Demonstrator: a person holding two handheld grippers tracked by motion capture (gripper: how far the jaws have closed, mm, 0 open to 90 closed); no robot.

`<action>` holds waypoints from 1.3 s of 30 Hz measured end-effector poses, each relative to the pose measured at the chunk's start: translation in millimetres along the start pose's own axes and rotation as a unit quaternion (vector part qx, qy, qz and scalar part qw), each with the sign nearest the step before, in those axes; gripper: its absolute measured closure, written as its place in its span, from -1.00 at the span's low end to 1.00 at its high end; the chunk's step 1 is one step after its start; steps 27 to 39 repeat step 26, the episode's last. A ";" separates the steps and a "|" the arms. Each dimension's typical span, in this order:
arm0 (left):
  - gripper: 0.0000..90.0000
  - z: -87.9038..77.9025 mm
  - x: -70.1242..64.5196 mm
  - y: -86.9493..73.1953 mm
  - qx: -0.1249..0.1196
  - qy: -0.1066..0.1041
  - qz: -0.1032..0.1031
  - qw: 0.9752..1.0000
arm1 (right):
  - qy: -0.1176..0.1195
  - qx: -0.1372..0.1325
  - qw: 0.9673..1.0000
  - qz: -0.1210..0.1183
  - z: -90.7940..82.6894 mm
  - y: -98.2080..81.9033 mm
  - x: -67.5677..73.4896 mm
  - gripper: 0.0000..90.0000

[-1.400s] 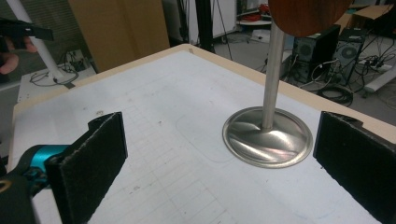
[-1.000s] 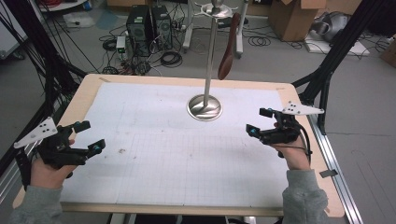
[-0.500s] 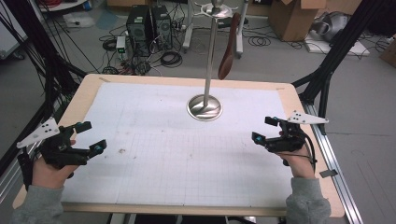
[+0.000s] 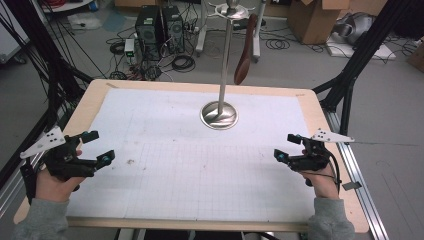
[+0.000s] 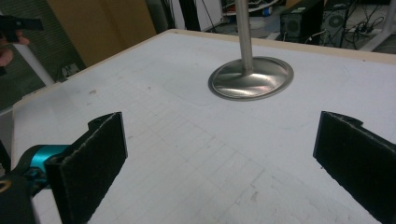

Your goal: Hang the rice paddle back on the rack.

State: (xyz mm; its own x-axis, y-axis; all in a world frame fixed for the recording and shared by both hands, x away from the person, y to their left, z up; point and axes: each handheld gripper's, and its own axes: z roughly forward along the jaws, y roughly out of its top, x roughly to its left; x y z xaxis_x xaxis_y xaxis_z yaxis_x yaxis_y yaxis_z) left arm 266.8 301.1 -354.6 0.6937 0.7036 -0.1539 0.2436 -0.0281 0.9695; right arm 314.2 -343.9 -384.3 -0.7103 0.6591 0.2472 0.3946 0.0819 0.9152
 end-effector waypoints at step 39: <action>-0.96 -0.8 17.0 -17.0 0.001 0.014 -0.014 1.000 | -0.034 -0.030 0.999 0.020 -26.0 -19.9 -17.0 -0.97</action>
